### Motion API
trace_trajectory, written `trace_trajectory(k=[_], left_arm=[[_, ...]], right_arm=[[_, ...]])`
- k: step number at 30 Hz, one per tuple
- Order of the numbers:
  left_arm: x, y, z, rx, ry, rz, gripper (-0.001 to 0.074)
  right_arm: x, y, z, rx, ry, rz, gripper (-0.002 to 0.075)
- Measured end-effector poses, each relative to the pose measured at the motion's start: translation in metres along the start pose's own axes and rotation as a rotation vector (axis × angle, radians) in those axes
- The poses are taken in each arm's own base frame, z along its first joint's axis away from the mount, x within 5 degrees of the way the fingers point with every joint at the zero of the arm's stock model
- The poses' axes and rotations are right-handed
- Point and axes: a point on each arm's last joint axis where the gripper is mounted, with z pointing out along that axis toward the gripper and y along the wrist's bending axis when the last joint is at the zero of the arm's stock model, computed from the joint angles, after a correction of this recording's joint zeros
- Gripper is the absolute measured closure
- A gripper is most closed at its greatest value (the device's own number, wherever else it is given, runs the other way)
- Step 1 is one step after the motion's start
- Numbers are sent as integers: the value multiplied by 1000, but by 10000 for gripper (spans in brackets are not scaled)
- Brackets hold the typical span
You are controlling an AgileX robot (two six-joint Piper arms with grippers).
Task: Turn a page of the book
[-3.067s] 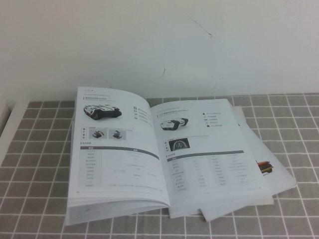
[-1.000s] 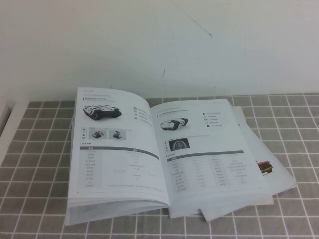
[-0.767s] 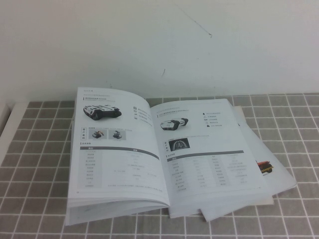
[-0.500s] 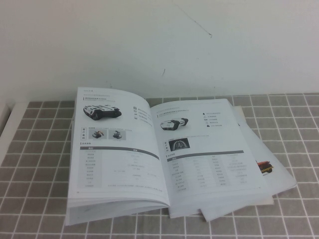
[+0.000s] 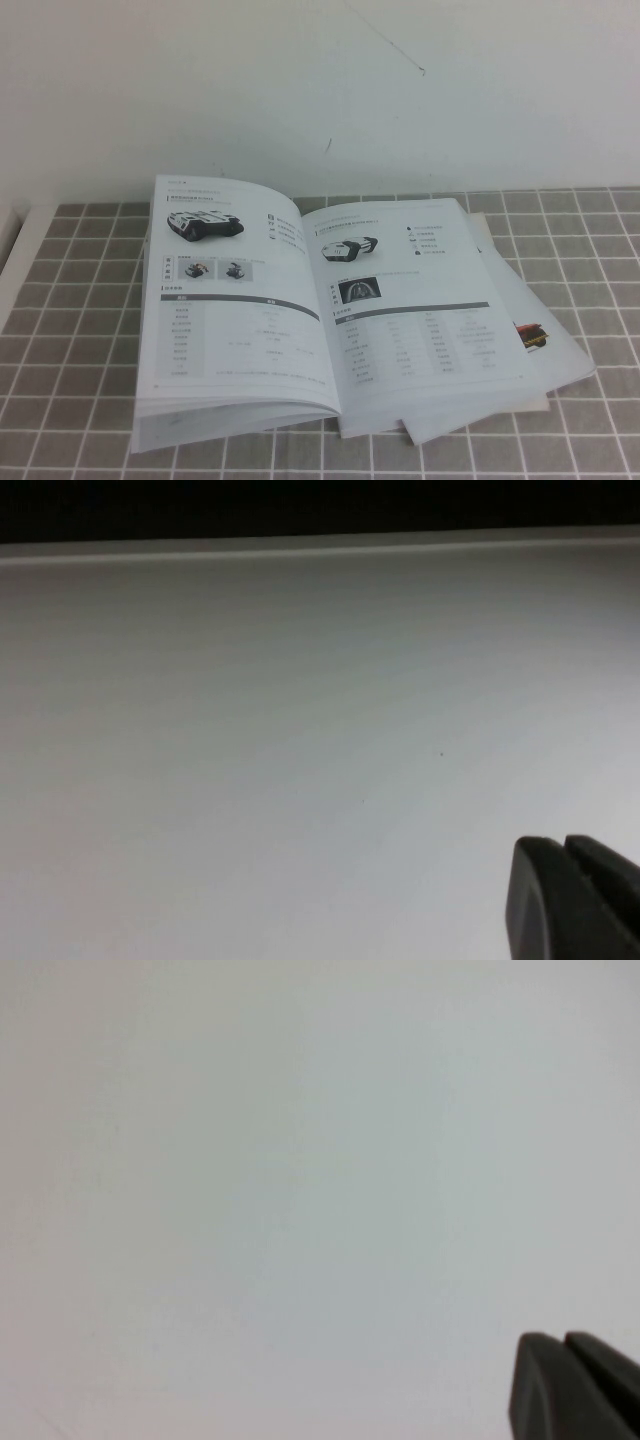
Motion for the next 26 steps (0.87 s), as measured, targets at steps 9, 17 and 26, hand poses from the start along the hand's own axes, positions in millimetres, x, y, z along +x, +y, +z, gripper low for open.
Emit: trace_trajectory(k=[9,17,26], left_arm=[[1,3,20,-26,162,-47,739],[6,12,45,-151,655,-119,739],[13,13,44,-184,726,-172,739]], right_arm=[[-12,0,7,-13,125,-69,729],[-43,0,40,-28,301,-80,729],[-42,3,101,-64,788,-50,729]])
